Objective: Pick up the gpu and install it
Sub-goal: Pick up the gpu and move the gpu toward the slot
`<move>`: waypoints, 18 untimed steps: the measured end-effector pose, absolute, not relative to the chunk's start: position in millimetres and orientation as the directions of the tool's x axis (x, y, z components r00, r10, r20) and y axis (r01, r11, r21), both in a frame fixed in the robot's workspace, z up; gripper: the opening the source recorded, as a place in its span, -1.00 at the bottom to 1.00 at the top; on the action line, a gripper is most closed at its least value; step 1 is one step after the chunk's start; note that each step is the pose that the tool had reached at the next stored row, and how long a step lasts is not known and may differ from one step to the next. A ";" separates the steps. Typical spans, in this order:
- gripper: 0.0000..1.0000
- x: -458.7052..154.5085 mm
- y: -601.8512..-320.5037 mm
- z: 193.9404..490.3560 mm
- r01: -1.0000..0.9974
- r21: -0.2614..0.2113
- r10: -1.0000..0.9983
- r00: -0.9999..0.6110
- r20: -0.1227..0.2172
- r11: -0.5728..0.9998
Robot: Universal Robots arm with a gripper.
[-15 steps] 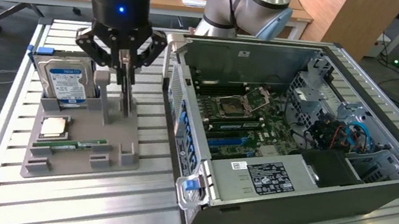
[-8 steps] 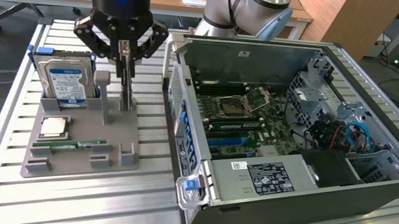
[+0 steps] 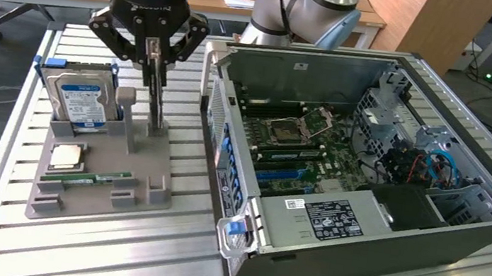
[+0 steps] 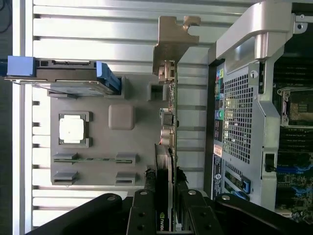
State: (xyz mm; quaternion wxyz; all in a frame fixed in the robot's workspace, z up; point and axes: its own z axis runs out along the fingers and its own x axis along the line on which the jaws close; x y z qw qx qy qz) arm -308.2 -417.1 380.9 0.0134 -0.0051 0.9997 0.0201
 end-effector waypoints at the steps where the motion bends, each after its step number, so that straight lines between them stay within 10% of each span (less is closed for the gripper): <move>1: -0.47 -308.2 -417.1 382.5 -0.011 0.040 -0.010 -1.000 -0.027 0.999; 18: -0.47 -308.2 -417.1 390.1 -0.011 0.040 -0.010 -1.000 -0.027 0.999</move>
